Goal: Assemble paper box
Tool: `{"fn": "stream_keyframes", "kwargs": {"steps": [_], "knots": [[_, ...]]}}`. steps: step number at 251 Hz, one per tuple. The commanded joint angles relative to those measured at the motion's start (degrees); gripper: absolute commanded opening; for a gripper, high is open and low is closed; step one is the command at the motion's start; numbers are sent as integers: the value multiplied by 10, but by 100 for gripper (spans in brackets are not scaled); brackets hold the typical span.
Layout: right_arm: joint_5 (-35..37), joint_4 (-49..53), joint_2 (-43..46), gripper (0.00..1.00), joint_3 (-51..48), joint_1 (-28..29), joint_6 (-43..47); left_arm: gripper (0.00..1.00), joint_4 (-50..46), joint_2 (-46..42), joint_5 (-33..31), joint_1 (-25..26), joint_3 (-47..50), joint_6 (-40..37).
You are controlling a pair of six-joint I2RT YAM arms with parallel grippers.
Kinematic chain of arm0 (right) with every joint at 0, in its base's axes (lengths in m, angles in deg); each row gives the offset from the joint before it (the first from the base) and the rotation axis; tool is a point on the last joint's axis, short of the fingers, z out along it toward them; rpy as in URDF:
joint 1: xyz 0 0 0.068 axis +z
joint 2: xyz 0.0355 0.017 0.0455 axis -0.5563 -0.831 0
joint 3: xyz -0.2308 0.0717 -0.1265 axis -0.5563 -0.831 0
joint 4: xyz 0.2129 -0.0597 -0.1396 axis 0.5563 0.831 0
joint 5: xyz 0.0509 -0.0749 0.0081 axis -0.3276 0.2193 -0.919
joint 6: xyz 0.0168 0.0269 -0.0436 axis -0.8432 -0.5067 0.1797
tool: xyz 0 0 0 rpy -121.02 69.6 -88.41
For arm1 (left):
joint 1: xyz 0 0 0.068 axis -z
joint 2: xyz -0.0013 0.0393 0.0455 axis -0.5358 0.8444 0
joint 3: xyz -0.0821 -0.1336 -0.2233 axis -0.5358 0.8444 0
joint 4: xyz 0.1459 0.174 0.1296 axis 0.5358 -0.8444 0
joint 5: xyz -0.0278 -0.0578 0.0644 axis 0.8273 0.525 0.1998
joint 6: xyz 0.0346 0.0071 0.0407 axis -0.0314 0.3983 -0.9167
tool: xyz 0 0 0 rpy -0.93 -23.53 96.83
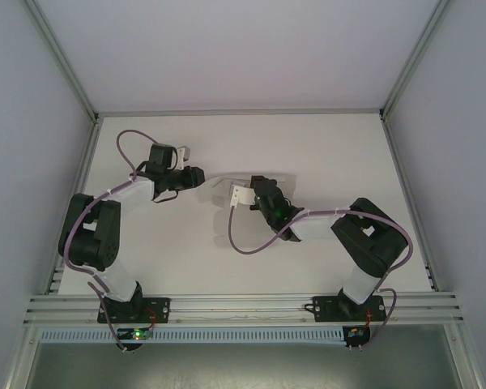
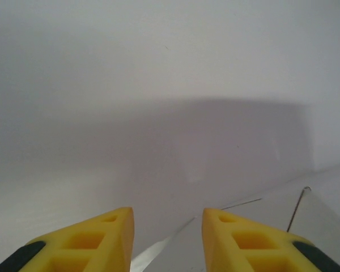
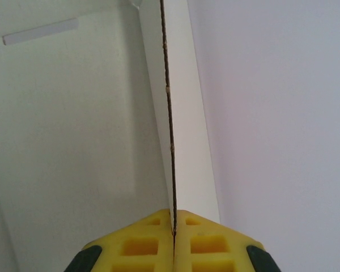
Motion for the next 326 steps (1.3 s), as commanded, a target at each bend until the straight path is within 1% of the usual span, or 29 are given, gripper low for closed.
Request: {"fn": "stream_keyframes", "kwargs": {"steps": [1,16,52,83,108,132,142,161,180,234,255,270,283,291,306,326], "knots": [[19,48,-3,0,-18,13,-28,35,31,-28,41,31,27,27],[27,48,-2,0,-19,19,-32,32,34,-42,38,40,37,37],[50,45,-4,0,-17,30,-52,27,39,-83,-6,72,63,79],[73,35,-12,0,-16,40,-51,25,39,-99,-22,98,75,108],[78,35,-8,0,-16,46,-61,24,22,-104,-62,119,80,121],[77,37,-2,0,-18,51,-71,21,48,-101,-65,131,95,142],[81,34,-2,0,-19,53,-75,19,71,-100,-68,135,107,154],[83,39,0,0,-18,55,-83,19,113,-100,-65,144,126,161],[86,46,0,0,-20,57,-89,20,126,-106,-75,154,139,152],[77,56,14,0,-32,58,-103,21,104,-122,-112,164,174,120],[74,61,18,0,-35,58,-106,23,104,-123,-119,163,189,108],[73,62,19,0,-37,58,-107,24,118,-126,-106,163,196,97],[73,65,20,0,-36,58,-107,28,120,-132,-99,163,197,86],[73,66,19,0,-35,58,-109,30,108,-138,-108,163,195,81],[71,67,19,0,-36,59,-106,31,81,-152,-141,163,194,73],[68,68,22,0,-38,59,-105,32,85,-162,-141,163,204,58]]}}
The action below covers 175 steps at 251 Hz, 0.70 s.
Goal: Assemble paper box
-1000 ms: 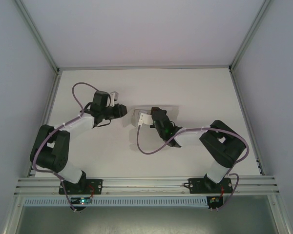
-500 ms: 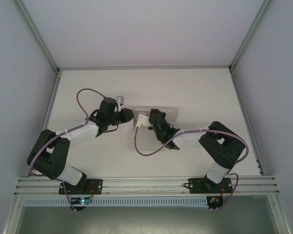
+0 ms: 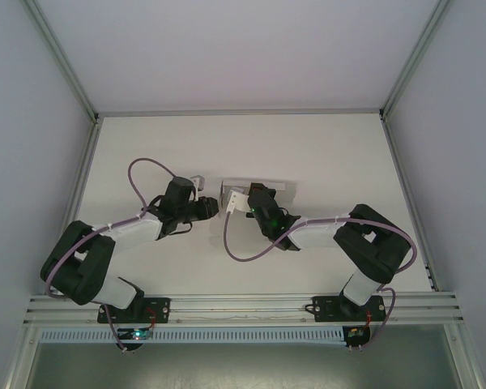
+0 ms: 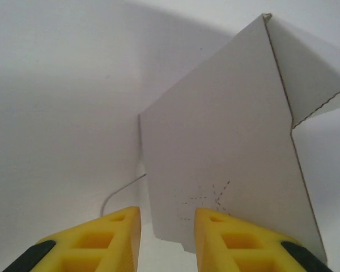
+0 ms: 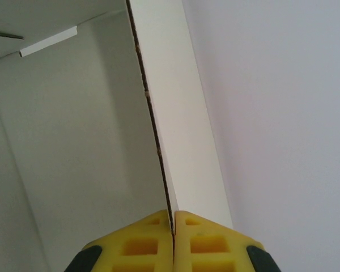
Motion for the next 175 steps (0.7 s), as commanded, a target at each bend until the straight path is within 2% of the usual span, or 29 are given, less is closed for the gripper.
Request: {"fn": "stream_keyframes", "kwargs": {"steps": [1,51,89,116,137,150,175], "knots": [[-19,51,0,0,-19,5,-31,32,-18,-29,-19,10,12,-44],[-30,69,3,0,-17,5,-36,32,29,4,65,11,-5,-90],[-40,101,10,0,-16,7,-47,32,66,54,100,17,-24,-100],[-48,129,17,0,-17,10,-59,38,94,79,123,19,-34,-95],[-48,138,22,0,-21,10,-65,40,95,86,110,22,-44,-90],[-53,148,23,0,-21,10,-69,50,97,87,96,25,-46,-95],[-62,164,17,0,-14,10,-75,57,129,89,92,31,-42,-109]]}}
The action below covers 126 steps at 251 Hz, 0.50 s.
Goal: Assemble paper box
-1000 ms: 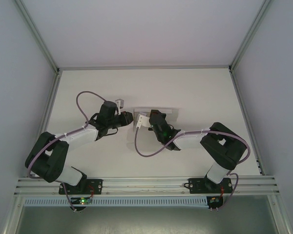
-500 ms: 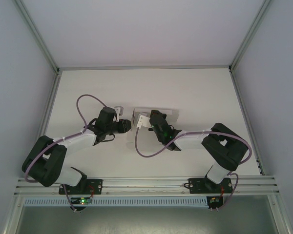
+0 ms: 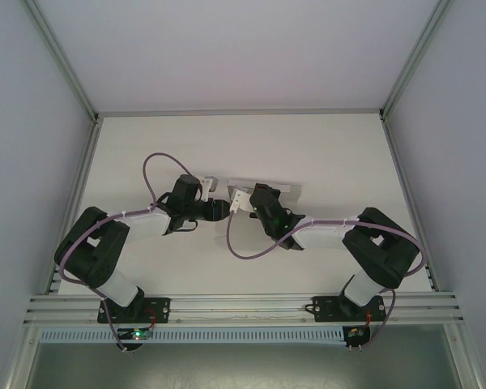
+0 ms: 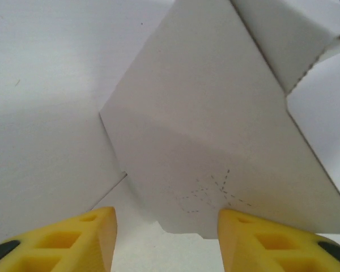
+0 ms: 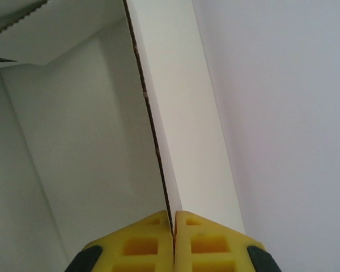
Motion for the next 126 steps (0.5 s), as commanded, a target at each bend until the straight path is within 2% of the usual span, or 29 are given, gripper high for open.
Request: {"fn": "stream_keyframes", "kwargs": {"steps": [1,52,84,99,126], "knots": [[-63,95,-17,0,-11,11,-40,57,74,9,5,22,-15,-27],[-65,118,-21,0,-7,10,-48,56,128,1,53,27,10,-44],[-55,115,-14,0,-10,5,-46,52,111,-26,25,27,43,-56],[-56,115,-12,0,-11,5,-45,45,102,-46,9,26,58,-57],[-54,115,-12,0,-8,4,-44,47,99,-90,-9,26,86,-55]]}}
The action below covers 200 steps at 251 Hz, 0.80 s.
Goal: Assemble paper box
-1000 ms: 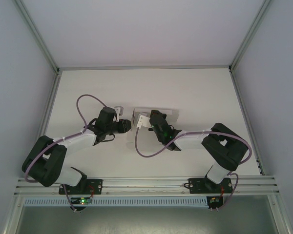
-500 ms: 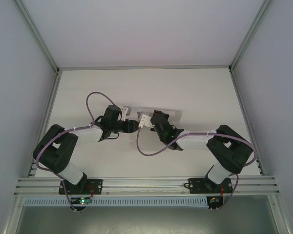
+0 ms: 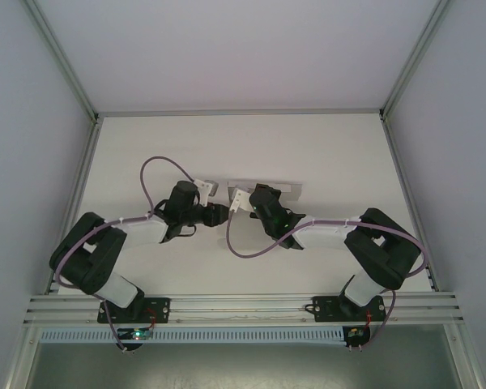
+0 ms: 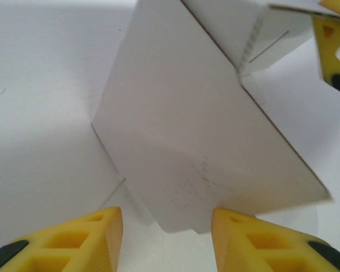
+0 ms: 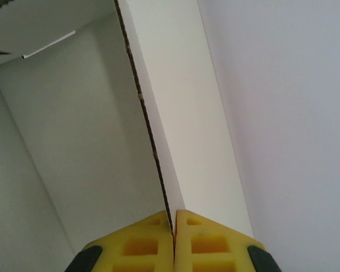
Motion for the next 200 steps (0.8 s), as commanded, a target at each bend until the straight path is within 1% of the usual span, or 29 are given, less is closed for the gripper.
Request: {"fn": "stream_keyframes", "kwargs": {"steps": [1,31,64,71,80,90,95,106,118,134,141,154,175,200], "knots": [[-54,88,-17,0,-14,5,-26,47,35,-52,-1,15,28,-20],[-52,89,-18,0,-14,6,-25,54,49,-81,2,16,43,-32],[-51,90,-20,0,-12,8,-25,55,16,-62,1,15,11,-43],[-50,89,-21,0,-12,7,-25,53,18,-53,-2,15,4,-42],[-49,90,-21,0,-11,9,-25,47,14,-44,-10,16,-8,-37],[-46,90,-22,0,-10,10,-25,38,0,-35,-19,15,-23,-31],[-45,91,-21,0,-10,10,-25,31,-8,-32,-28,16,-31,-29],[-43,92,-18,0,-11,10,-24,18,-31,-27,-57,18,-45,-20],[-44,93,-14,0,-12,11,-25,12,-55,-28,-91,26,-55,-17],[-41,93,-10,0,-15,11,-26,0,-100,-37,-168,44,-67,-1],[-40,93,-9,0,-16,10,-26,0,-123,-41,-204,54,-73,4],[-37,92,-8,0,-16,10,-27,0,-178,-46,-292,77,-89,30],[-37,93,-8,0,-15,11,-29,0,-248,-42,-403,105,-109,71],[-42,97,-5,0,-13,14,-32,0,-291,-29,-474,119,-125,120]]}}
